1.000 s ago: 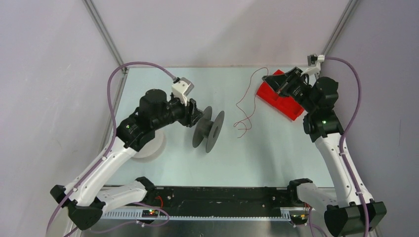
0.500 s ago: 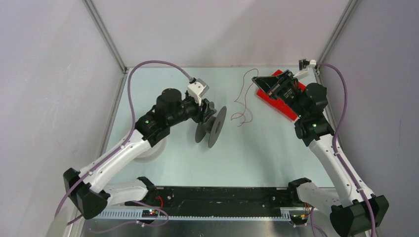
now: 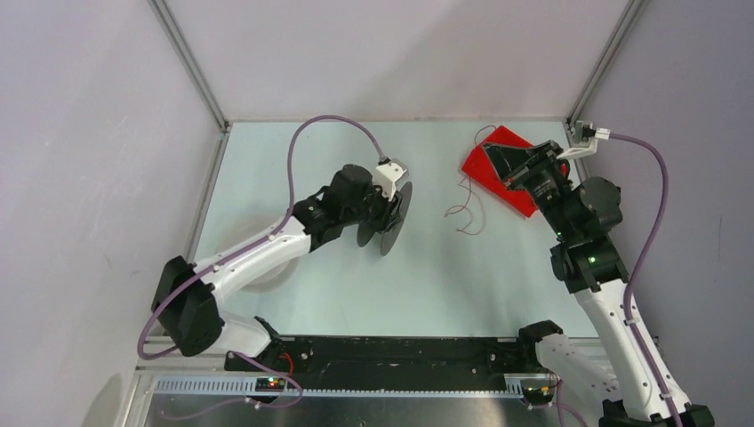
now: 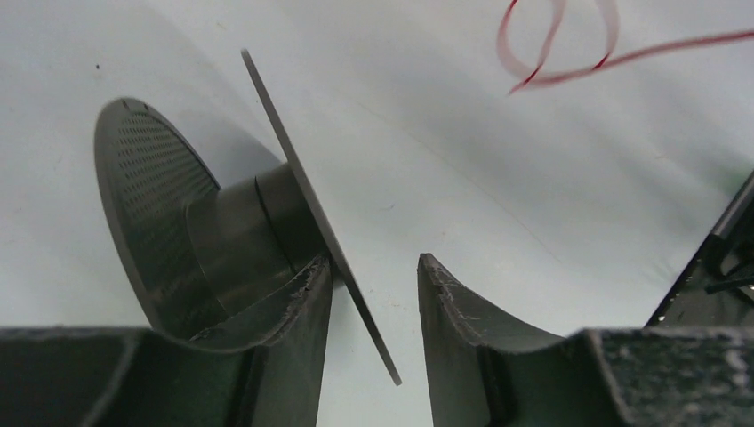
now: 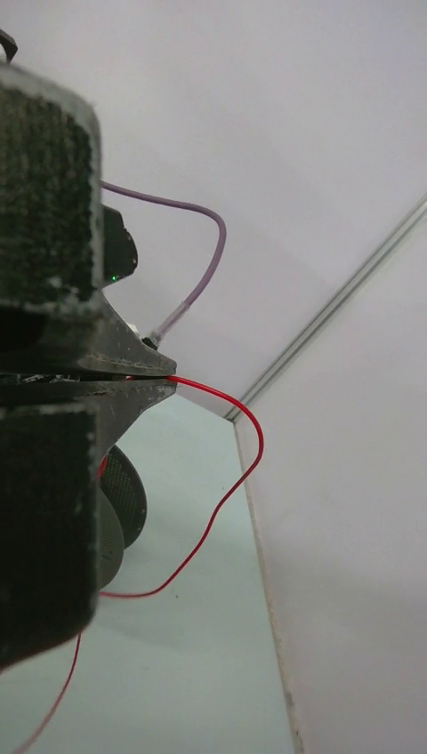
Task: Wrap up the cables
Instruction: Adjust the cable reel at the center of the board, then wrap the cable around the cable reel.
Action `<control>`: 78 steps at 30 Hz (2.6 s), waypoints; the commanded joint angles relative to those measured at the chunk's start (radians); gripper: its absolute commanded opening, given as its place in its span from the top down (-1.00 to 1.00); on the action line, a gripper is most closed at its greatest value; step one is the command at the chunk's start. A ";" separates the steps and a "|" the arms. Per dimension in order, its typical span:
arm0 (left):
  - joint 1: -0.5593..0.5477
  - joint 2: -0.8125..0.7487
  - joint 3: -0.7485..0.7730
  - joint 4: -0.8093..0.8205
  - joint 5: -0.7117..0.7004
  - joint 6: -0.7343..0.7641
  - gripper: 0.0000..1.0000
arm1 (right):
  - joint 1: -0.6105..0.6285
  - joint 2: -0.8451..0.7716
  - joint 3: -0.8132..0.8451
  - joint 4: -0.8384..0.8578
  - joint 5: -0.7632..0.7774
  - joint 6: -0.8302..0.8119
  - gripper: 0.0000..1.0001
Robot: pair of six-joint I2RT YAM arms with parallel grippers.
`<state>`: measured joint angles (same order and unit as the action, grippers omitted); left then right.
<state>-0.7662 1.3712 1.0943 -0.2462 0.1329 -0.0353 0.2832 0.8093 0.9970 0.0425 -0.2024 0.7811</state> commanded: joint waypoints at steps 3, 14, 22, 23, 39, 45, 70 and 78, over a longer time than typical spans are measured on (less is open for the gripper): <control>-0.003 0.033 0.049 -0.013 -0.023 0.012 0.37 | -0.015 -0.028 -0.023 -0.030 0.035 -0.051 1.00; -0.004 -0.131 0.007 -0.162 0.139 0.238 1.00 | -0.027 -0.038 -0.027 -0.025 0.011 -0.037 1.00; -0.008 -0.159 0.004 -0.254 0.178 0.295 1.00 | -0.027 -0.047 -0.035 -0.029 0.011 -0.035 1.00; -0.008 -0.162 0.002 -0.259 0.179 0.305 1.00 | -0.027 -0.048 -0.035 -0.030 0.011 -0.033 1.00; -0.009 -0.200 0.016 -0.288 0.203 0.349 0.37 | -0.027 -0.061 -0.037 -0.026 0.009 -0.016 1.00; -0.008 -0.215 0.041 -0.289 0.189 0.375 0.19 | -0.026 -0.063 -0.037 -0.015 0.006 -0.005 1.00; -0.131 -0.052 0.182 -0.060 0.201 0.480 -0.08 | -0.002 -0.026 -0.037 0.123 0.033 0.122 1.00; -0.162 -0.006 0.141 0.093 0.170 0.453 -0.11 | 0.008 -0.037 -0.037 0.134 0.034 0.154 1.00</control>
<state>-0.9195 1.3491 1.2526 -0.2958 0.3180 0.4271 0.2829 0.7925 0.9569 0.1143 -0.1848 0.9062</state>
